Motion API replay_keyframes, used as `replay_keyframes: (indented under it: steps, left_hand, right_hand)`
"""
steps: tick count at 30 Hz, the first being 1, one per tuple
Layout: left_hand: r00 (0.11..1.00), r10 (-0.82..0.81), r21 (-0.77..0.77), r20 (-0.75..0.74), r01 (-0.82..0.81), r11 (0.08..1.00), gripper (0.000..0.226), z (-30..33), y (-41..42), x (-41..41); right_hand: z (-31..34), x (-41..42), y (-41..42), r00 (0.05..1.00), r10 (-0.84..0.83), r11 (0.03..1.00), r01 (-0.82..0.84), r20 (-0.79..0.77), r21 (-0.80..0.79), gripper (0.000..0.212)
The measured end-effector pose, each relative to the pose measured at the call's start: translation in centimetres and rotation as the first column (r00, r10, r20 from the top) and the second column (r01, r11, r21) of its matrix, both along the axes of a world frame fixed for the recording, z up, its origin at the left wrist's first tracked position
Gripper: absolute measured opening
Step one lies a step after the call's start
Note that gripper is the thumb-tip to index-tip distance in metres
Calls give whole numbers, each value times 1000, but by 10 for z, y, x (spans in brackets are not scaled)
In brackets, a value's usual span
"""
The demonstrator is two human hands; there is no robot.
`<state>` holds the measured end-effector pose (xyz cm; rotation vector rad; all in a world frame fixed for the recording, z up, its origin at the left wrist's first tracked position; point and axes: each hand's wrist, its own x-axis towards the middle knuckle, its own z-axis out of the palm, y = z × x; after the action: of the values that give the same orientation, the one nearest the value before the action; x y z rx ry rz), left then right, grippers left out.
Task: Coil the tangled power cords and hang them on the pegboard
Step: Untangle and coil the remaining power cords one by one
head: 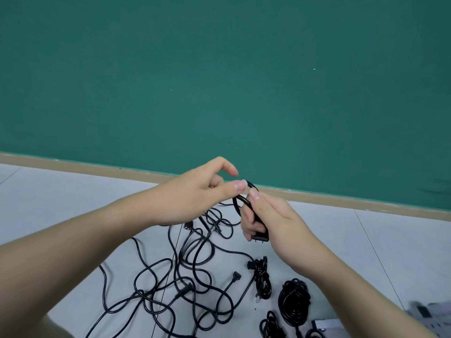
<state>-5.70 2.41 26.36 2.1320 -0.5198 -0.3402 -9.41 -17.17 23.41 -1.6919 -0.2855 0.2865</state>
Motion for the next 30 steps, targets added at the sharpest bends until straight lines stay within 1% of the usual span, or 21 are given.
replay_keyframes:
  steps: [2, 3, 5, 6, 7, 9, 10, 12, 14, 16, 17, 18, 19, 20, 22, 24, 26, 27, 28, 29, 30]
  left_hand:
    - [999, -32, -50, -32, 30, 998, 44, -1, -1, 0]
    - [999, -36, -82, -22, 34, 996, 40, -1, -2, -1]
    - [1000, -17, -102, 11, 18, 995, 50, -1, -4, -2]
    - [999, 7, -100, 31, -4, 995, 54, -1, -4, -3]
    - [998, 21, -92, 61, -15, 996, 54, -1, -5, -5]
    - [992, 29, -60, 124, -22, 998, 40, 1, -5, -7]
    - [989, 27, -47, 145, -21, 999, 34, 1, -5, -7]
    - [990, 13, -56, 144, -5, 998, 30, -1, -6, -10]
    - [988, -13, -46, 156, 20, 999, 29, -3, -11, -17]
    - [976, -41, -19, 213, 46, 999, 28, -3, -16, -25]
    - [970, -43, -29, 239, 52, 998, 29, -3, -18, -27]
    - [967, -43, -45, 250, 56, 997, 30, -1, -18, -27]
    - [967, -51, -56, 249, 67, 996, 31, 0, -15, -27]
    - [969, -67, -58, 240, 83, 995, 33, 1, -13, -27]
    - [974, -103, -45, 204, 114, 992, 39, 3, -9, -28]
    - [989, -96, -44, 110, 102, 994, 39, 0, -5, -28]
    - [999, -54, -2, 2, 54, 999, 27, -5, -1, -24]
    - [998, -53, 58, -36, 56, 997, 30, -7, 0, -22]
    - [994, -72, 116, -82, 81, 990, 39, -9, 1, -22]
    - [987, -92, 153, -134, 112, 982, 47, -10, 0, -22]
    - [979, -92, 153, -182, 121, 981, 51, -12, 0, -21]
  right_hand:
    - [1, -1, -1, 998, -2, 998, 6, -69, 56, 45]
    - [2, -3, 0, 995, -29, 997, 35, -99, 66, 45]
    - [8, -4, 0, 984, -133, 991, 134, -121, 2, 39]
    - [10, -4, -1, 977, -186, 982, 182, -107, -43, 36]
    - [13, -4, -4, 972, -217, 975, 211, -93, -69, 33]
    - [15, -1, -8, 967, -228, 972, 219, -117, -82, 31]
    - [14, 0, -9, 964, -212, 976, 201, -162, -82, 34]
    - [13, 0, -8, 939, -157, 987, 140, -306, -78, 53]
    - [17, -2, -5, 868, -23, 1000, 16, -496, -18, 70]
    - [22, -3, -6, 768, 145, 989, -132, -624, 68, 86]
    - [23, -3, -8, 738, 202, 979, -175, -644, 107, 89]
    - [24, -2, -11, 737, 235, 972, -193, -633, 136, 83]
    - [25, -1, -12, 757, 243, 970, -184, -607, 158, 74]
    - [26, 0, -12, 783, 229, 972, -155, -578, 174, 67]
    - [28, 2, -11, 828, 130, 977, -14, -545, 212, 59]
    - [29, 4, -9, 849, 2, 952, 159, -528, 261, 62]
    - [27, 6, -7, 858, -105, 904, 293, -503, 311, 68]
    - [27, 7, -5, 857, -155, 880, 346, -492, 325, 71]
    - [26, 7, -5, 852, -201, 861, 389, -484, 327, 71]
    - [25, 7, -4, 847, -237, 852, 416, -475, 317, 69]
    - [22, 7, -3, 846, -260, 853, 427, -467, 300, 67]
